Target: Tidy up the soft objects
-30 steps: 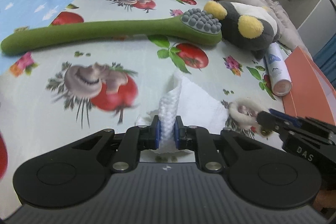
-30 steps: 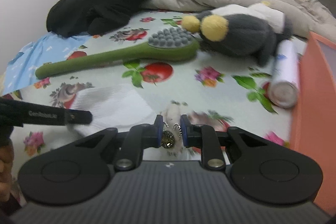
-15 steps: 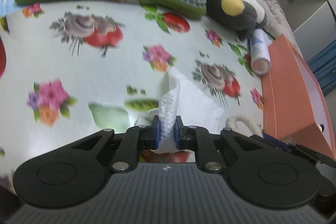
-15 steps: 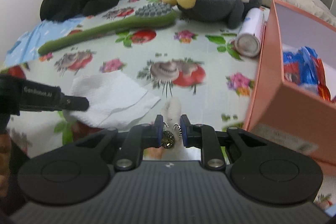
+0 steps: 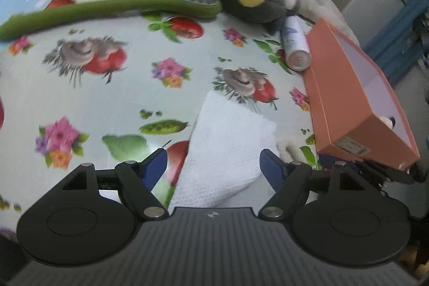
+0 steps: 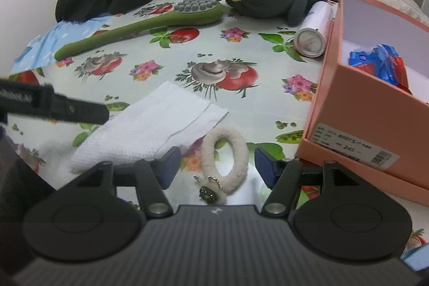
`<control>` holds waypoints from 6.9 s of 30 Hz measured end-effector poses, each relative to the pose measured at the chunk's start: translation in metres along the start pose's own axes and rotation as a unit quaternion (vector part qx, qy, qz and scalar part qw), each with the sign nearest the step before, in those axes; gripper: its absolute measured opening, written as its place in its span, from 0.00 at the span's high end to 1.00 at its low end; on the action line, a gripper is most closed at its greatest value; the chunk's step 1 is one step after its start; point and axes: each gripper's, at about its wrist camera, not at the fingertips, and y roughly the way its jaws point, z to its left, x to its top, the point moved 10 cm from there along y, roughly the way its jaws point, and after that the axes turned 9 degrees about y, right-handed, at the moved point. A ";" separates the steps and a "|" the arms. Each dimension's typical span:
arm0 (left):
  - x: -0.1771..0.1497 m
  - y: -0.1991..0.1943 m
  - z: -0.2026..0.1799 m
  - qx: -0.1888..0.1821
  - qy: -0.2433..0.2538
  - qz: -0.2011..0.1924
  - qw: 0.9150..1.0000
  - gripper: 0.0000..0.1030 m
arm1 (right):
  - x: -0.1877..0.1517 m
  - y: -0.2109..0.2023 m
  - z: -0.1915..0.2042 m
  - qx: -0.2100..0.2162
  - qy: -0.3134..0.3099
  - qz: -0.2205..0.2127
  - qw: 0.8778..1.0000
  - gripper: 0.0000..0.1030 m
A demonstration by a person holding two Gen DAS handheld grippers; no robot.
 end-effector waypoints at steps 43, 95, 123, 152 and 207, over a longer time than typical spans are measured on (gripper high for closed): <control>-0.015 0.052 -0.037 0.066 0.142 0.041 0.987 0.81 | -0.017 -0.005 -0.040 -0.046 0.040 0.013 0.998 0.81; 0.061 -0.074 -0.268 -0.098 0.128 -0.080 0.984 0.85 | 0.035 -0.232 -0.130 -0.086 0.151 -0.139 0.975 0.83; 0.170 0.161 -0.311 -0.075 0.127 0.025 0.989 0.85 | 0.103 -0.084 -0.297 -0.096 0.206 -0.055 0.972 0.82; 0.190 0.099 -0.318 -0.067 0.153 -0.016 0.986 0.44 | 0.122 -0.127 -0.302 -0.091 0.246 -0.106 0.959 0.53; 0.042 -0.123 -0.276 -0.090 0.186 -0.096 0.974 0.38 | 0.005 -0.271 -0.144 -0.112 0.208 -0.162 0.958 0.53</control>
